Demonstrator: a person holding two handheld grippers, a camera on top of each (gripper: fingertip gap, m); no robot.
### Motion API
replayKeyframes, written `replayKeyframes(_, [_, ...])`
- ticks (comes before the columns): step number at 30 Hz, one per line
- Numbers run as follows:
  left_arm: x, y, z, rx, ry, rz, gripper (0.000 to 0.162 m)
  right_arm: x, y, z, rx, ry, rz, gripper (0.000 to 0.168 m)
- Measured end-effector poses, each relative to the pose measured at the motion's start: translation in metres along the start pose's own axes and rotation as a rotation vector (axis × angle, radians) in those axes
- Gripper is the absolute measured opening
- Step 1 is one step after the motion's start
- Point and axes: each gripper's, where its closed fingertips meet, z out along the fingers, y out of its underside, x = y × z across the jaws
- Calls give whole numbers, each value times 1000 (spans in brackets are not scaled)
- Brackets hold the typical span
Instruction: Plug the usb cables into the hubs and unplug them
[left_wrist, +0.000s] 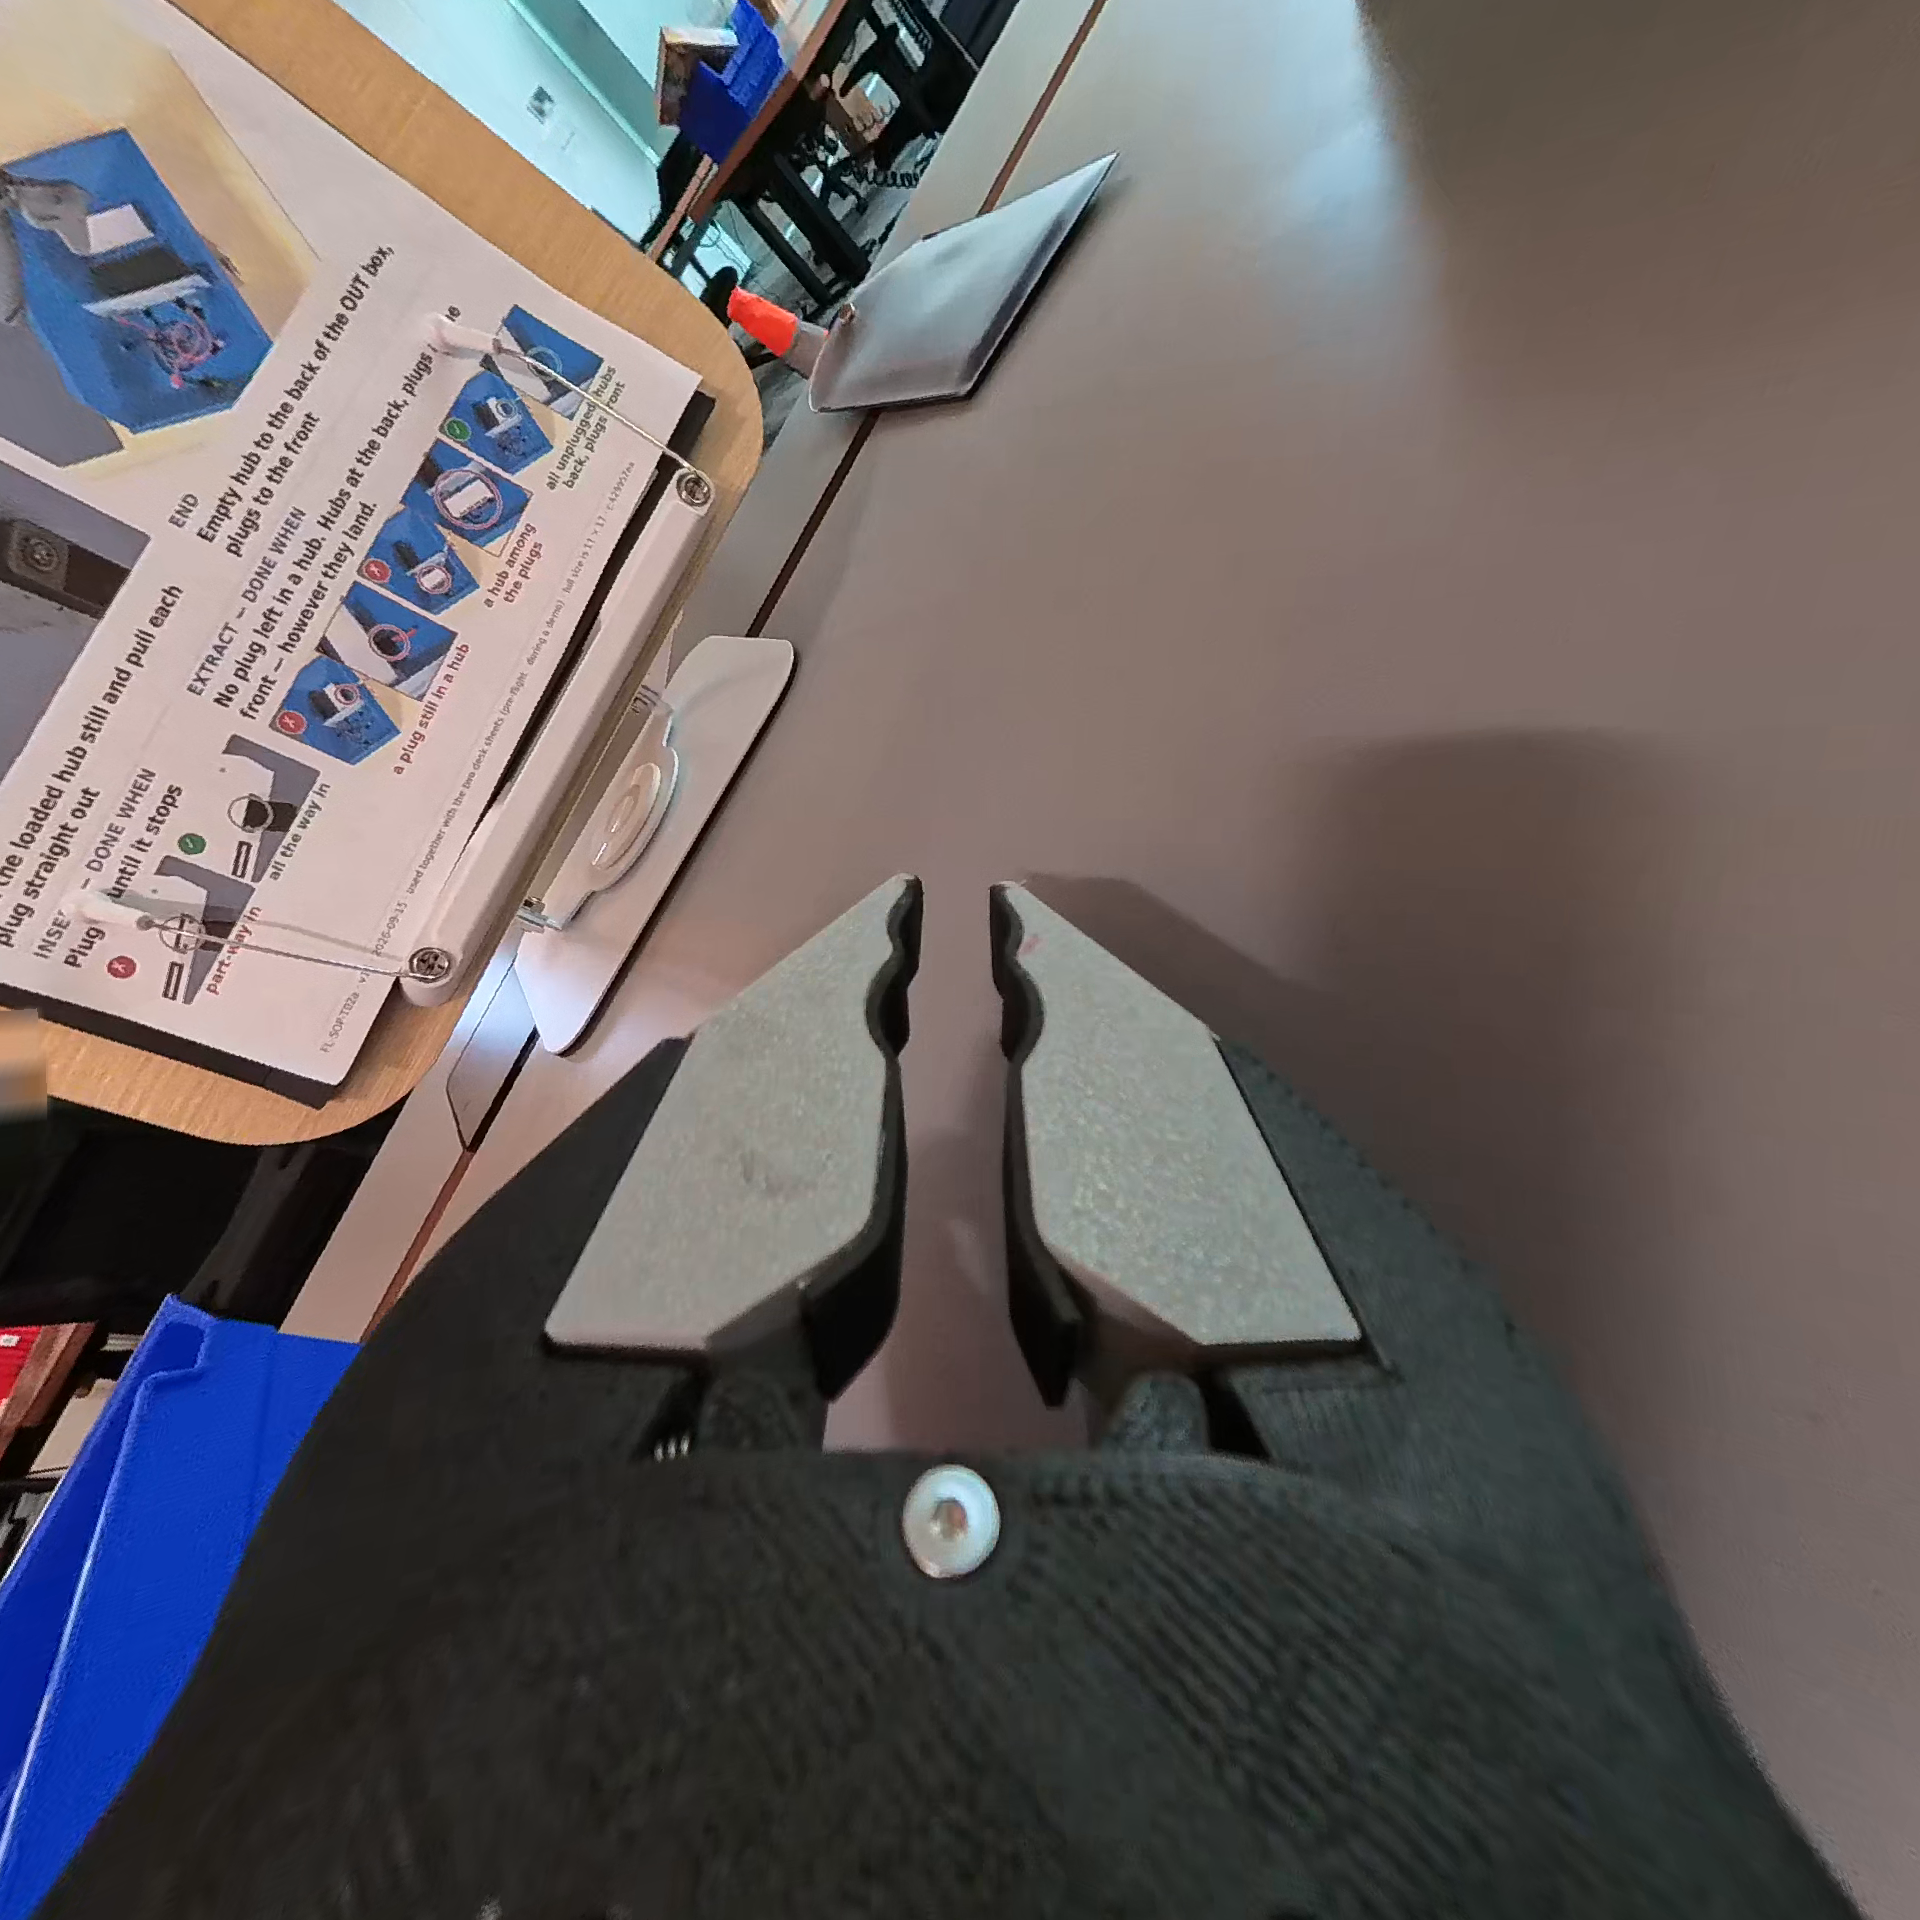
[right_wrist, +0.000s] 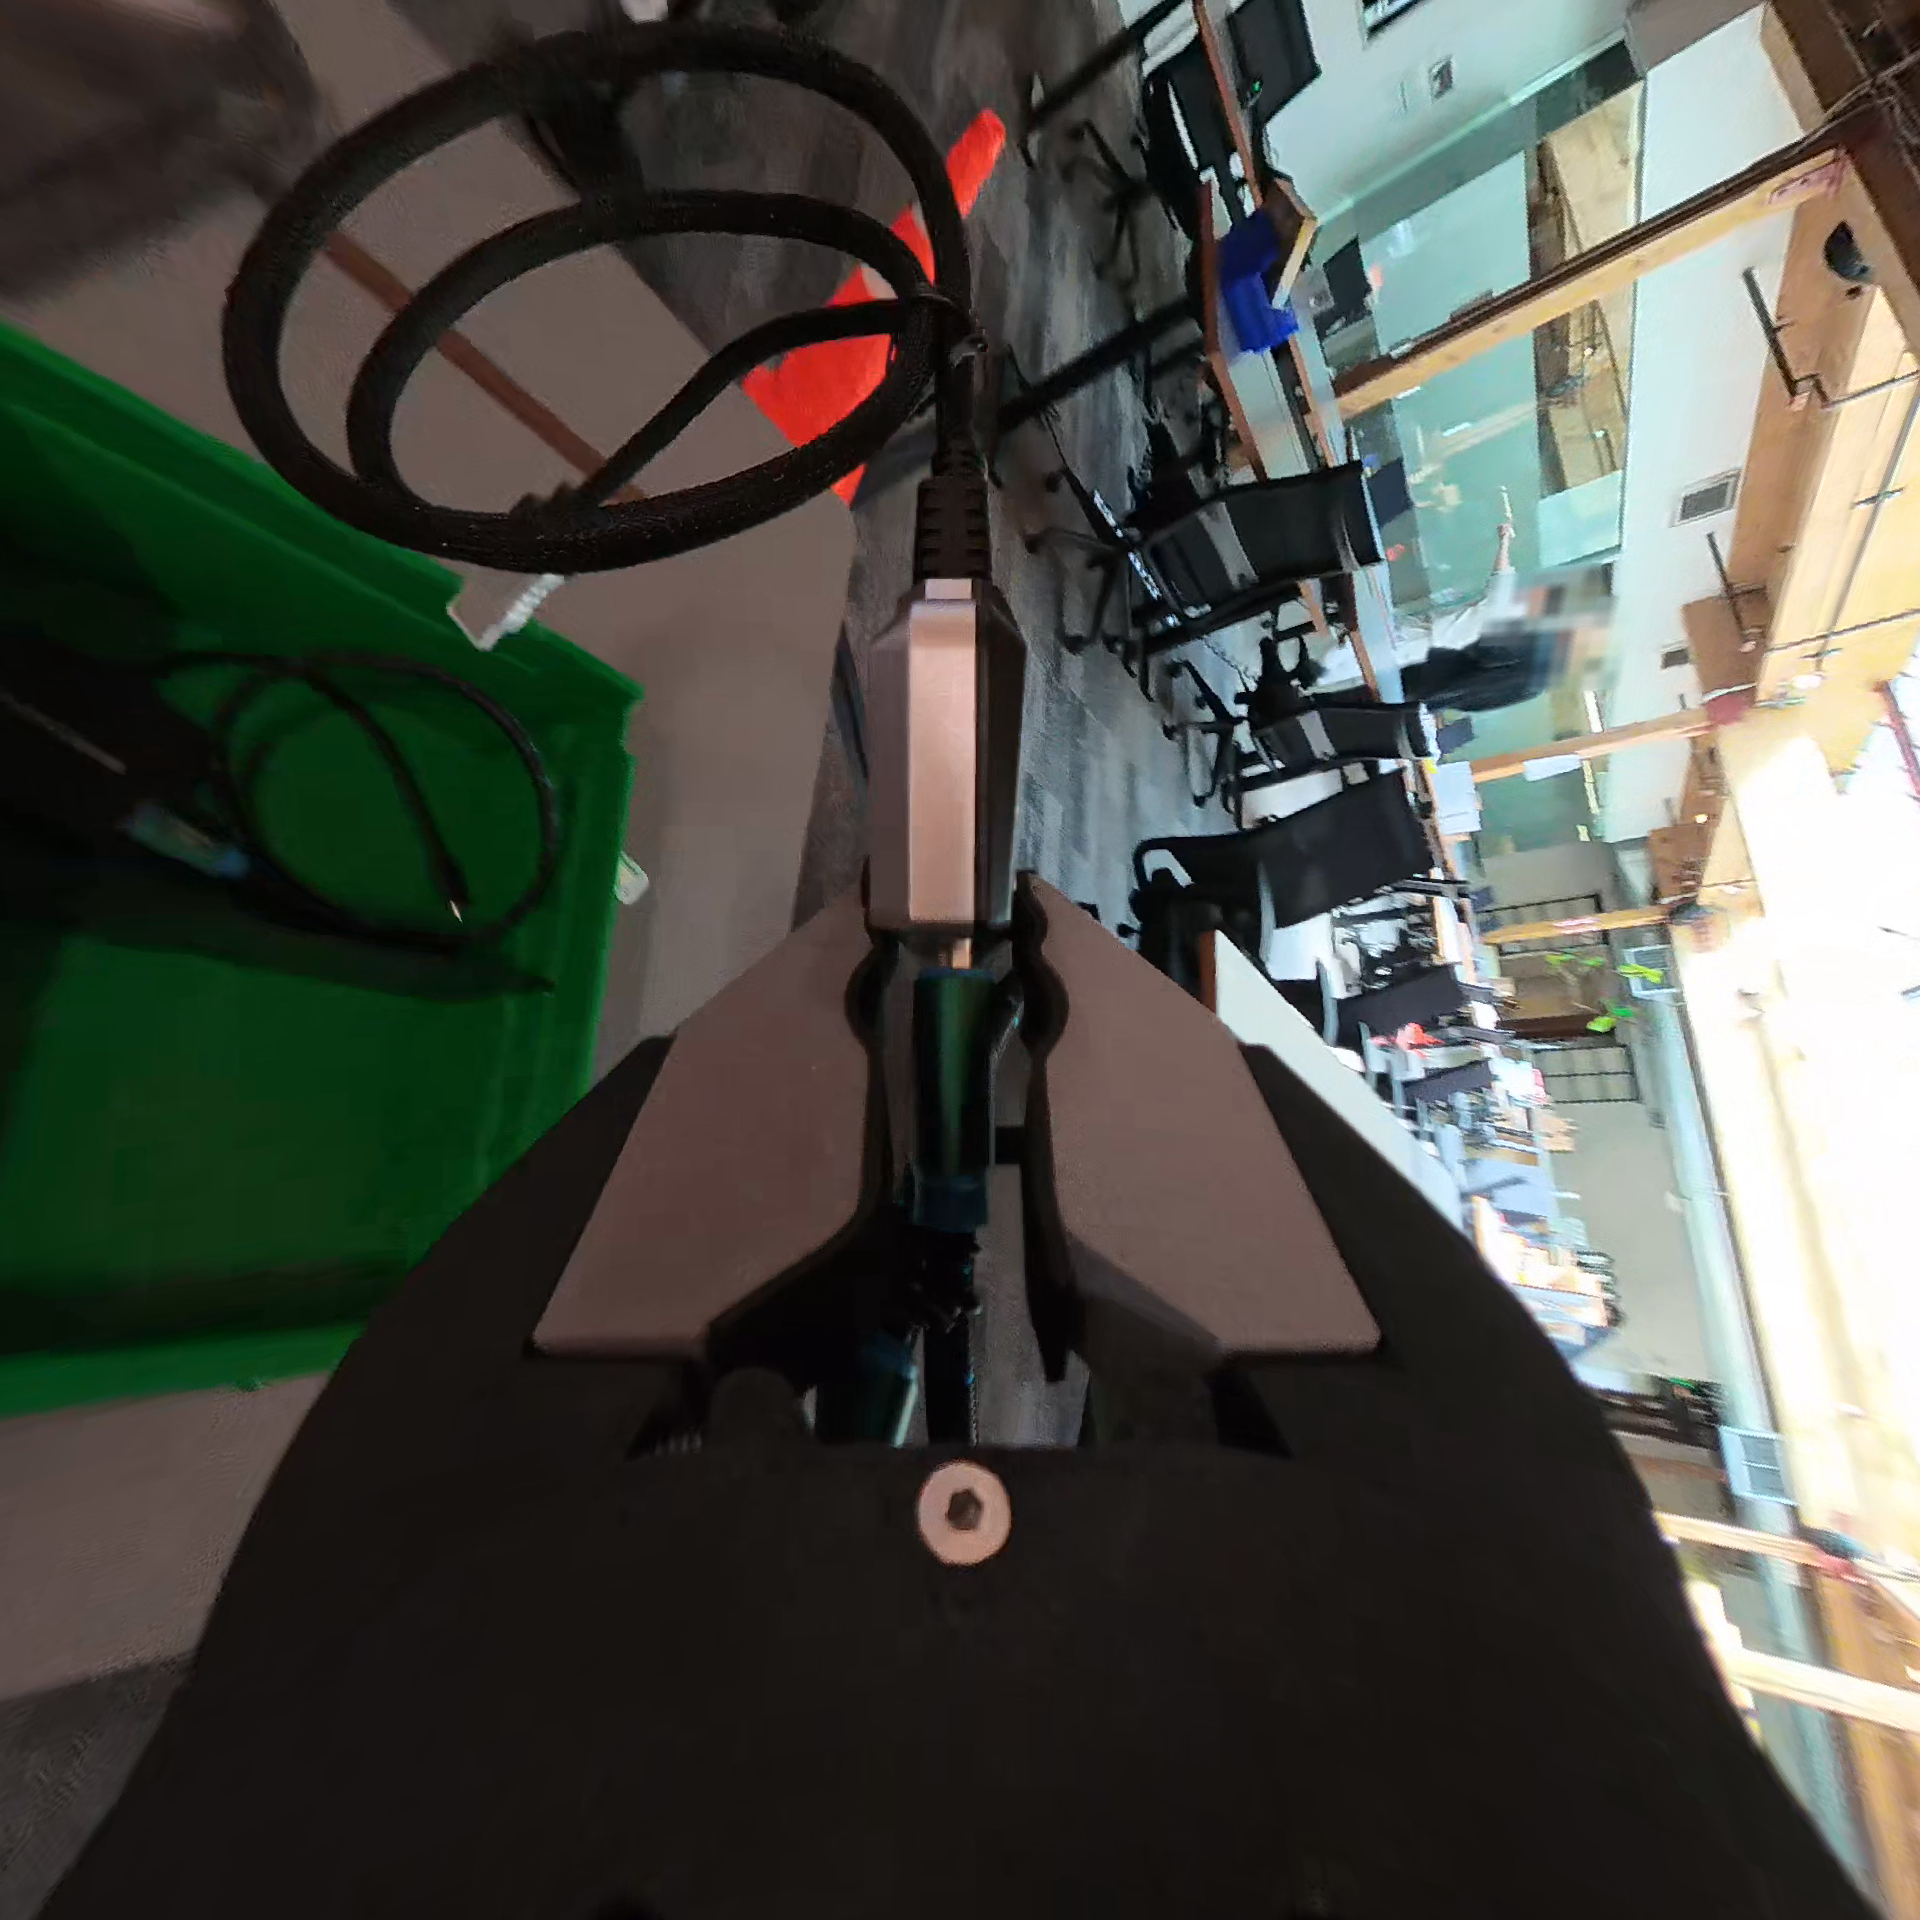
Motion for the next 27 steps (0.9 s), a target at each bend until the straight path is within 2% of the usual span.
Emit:
replayKeyframes(4, [-1, 0, 0, -2, -3, -3, 11, -4, 13, -5, -93, -39, -202, 18])
replayKeyframes(7, [-1, 1, 1, -9, -6, 2, 11, -24, 11, 10, -155, -73, -373, 18])
replayKeyframes(13, [0, 3, 1, -17, -14, 24, 11, -127, 11, 82, -201, -315, -734, 18])
replayKeyframes(17, [-5, 7, 1, -24, -22, 11, 10, -176, 17, 128, -196, -414, -720, 18])
replayKeyframes(21, [-3, 8, 3, -29, -13, 26, 10, -209, 50, 161, -267, -543, -651, 20])
replayKeyframes(24, [0, 7, 5, -31, -4, 47, 10, -223, 72, 180, -324, -528, -697, 20])
replayKeyframes(27, [2, 6, 5, -34, 1, 55, 10, -225, 73, 186, -331, -483, -722, 21])
